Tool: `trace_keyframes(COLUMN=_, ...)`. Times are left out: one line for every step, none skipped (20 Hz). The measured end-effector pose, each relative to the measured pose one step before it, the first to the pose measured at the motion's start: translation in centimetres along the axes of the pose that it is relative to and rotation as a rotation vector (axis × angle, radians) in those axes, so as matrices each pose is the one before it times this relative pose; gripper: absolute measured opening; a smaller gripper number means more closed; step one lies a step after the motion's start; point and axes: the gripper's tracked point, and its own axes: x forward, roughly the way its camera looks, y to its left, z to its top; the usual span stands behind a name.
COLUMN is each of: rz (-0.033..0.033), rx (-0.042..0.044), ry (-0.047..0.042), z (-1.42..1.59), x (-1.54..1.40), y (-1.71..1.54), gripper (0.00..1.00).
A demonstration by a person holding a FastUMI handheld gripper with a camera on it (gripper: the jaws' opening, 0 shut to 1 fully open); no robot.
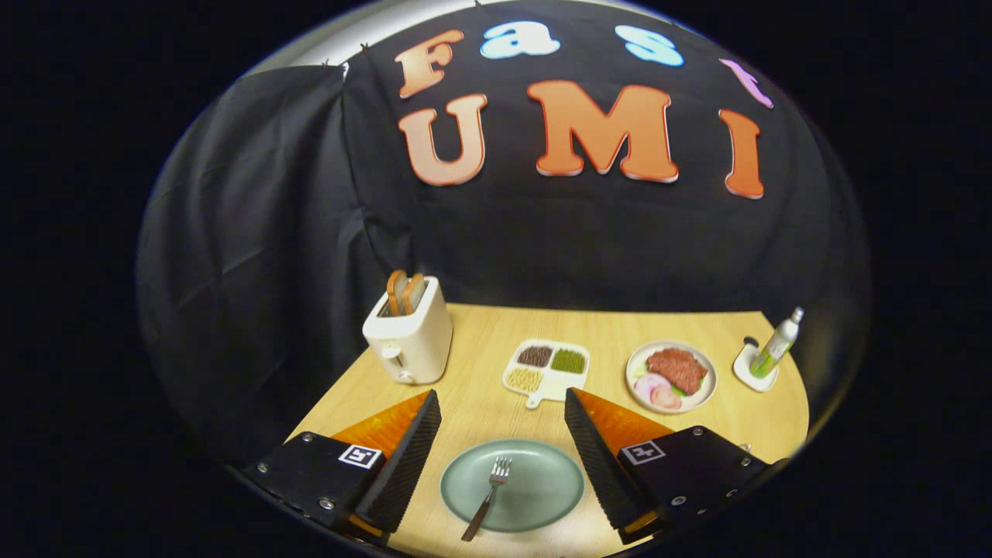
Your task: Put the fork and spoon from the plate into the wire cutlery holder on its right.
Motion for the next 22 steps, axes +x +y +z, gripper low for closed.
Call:
trace_keyframes(rz=0.00582, rx=0.00328, ry=0.05689, z=-1.482, x=0.619, y=0.217, gripper=0.96)
trace_keyframes(rz=-0.00359, rx=0.00012, ry=0.0551, z=-1.446, x=0.587, y=-0.068, gripper=0.96)
trace_keyframes(rz=0.00318, rx=-0.00053, ry=0.0556, z=-1.488, x=0.588, y=0.088, gripper=0.96)
trace_keyframes(rz=0.001, rx=0.00417, ry=0.05639, z=-1.269, x=0.676, y=0.137, gripper=0.96)
trace_keyframes(rz=0.00632, rx=0.00832, ry=0.04889, z=-1.127, x=0.832, y=0.216, gripper=0.96)
trace_keyframes(rz=-0.00595, rx=0.00164, ry=0.06073, z=-0.979, x=0.546, y=0.655, gripper=0.95)
trace_keyframes(rz=-0.00835, rx=0.00387, ry=0.04166, z=-1.024, x=0.782, y=-0.138, gripper=0.95)
trace_keyframes(rz=-0.00914, rx=0.001, ry=0.03628, z=-0.832, x=0.774, y=-0.145, gripper=0.95)
trace_keyframes(rz=-0.01143, rx=0.00013, ry=0.03743, z=-0.777, x=0.848, y=-0.022, gripper=0.94)
trace_keyframes(rz=-0.01008, rx=-0.00224, ry=0.04974, z=-1.339, x=0.698, y=-0.79, gripper=0.93)
trace_keyframes(rz=-0.00965, rx=-0.00473, ry=0.04728, z=-0.529, x=0.592, y=0.605, gripper=0.92)
trace_keyframes(rz=-0.00483, rx=-0.00798, ry=0.04418, z=-0.786, x=0.888, y=0.026, gripper=0.91)
trace_keyframes(rz=-0.00277, rx=-0.00527, ry=0.03542, z=-0.739, x=0.713, y=0.074, gripper=0.89)
trace_keyframes(rz=0.00164, rx=-0.00088, ry=0.03086, z=-0.701, x=0.669, y=0.308, gripper=0.87)
trace_keyframes(rz=0.00028, rx=0.00364, ry=0.02945, z=-0.848, x=1.219, y=0.113, gripper=0.84)
trace_keyframes(rz=-0.00006, rx=0.00497, ry=0.03012, z=-0.527, x=0.652, y=0.184, gripper=0.82)
trace_keyframes(rz=-0.0031, rx=0.00964, ry=0.0225, z=-0.294, x=0.407, y=0.091, gripper=0.8)
trace_keyframes(rz=0.00125, rx=0.01051, ry=0.01967, z=-0.299, x=0.724, y=0.213, gripper=0.79)
trace_keyframes(rz=-0.00174, rx=0.01036, ry=0.01681, z=-0.194, x=0.585, y=0.095, gripper=0.74)
trace_keyframes(rz=-0.00471, rx=0.00754, ry=0.01996, z=-0.271, x=0.429, y=0.072, gripper=0.72)
trace_keyframes(rz=-0.00655, rx=0.00668, ry=0.01549, z=-0.187, x=0.548, y=0.088, gripper=0.65)
trace_keyframes(rz=-0.00886, rx=0.0048, ry=0.01145, z=-0.139, x=0.272, y=-0.018, gripper=0.62)
